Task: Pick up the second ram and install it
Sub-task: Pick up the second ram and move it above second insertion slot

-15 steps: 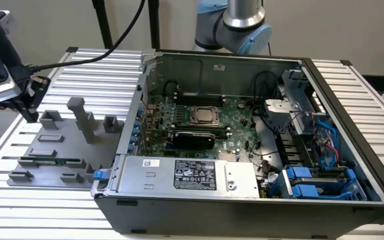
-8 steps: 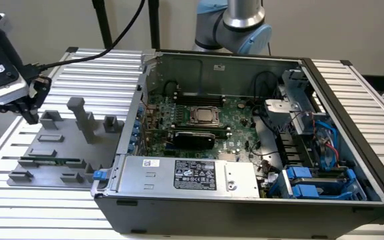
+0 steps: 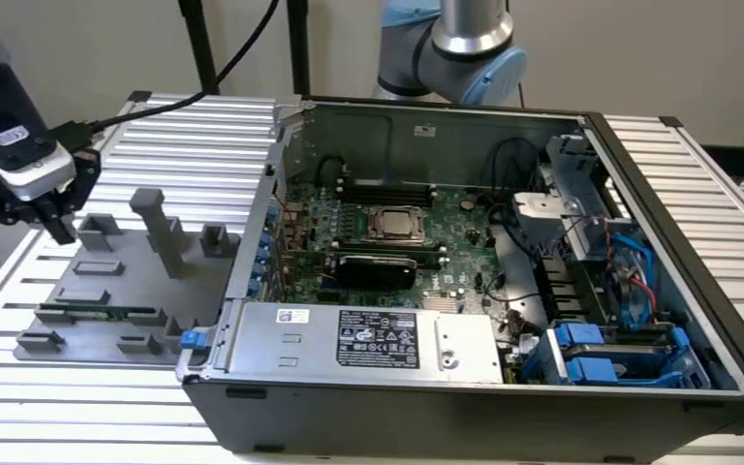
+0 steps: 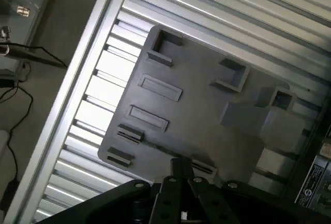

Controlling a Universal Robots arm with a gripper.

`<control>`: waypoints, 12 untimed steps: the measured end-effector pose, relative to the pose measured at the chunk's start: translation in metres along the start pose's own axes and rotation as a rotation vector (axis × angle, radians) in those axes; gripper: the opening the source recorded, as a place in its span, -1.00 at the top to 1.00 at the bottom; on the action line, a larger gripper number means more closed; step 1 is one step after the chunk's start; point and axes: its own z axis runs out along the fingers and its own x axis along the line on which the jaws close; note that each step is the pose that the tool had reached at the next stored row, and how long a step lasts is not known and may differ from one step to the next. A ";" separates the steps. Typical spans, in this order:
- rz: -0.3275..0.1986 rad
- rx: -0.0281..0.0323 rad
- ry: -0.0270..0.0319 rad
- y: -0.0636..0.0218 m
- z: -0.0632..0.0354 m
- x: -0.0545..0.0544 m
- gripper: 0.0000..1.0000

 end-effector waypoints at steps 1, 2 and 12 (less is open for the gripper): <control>-0.018 0.0006 0.0010 0.0000 0.0005 0.000 1.00; -0.034 0.0020 0.0024 -0.0001 0.0008 0.000 1.00; -0.200 0.0144 0.0147 -0.0002 0.0044 0.000 1.00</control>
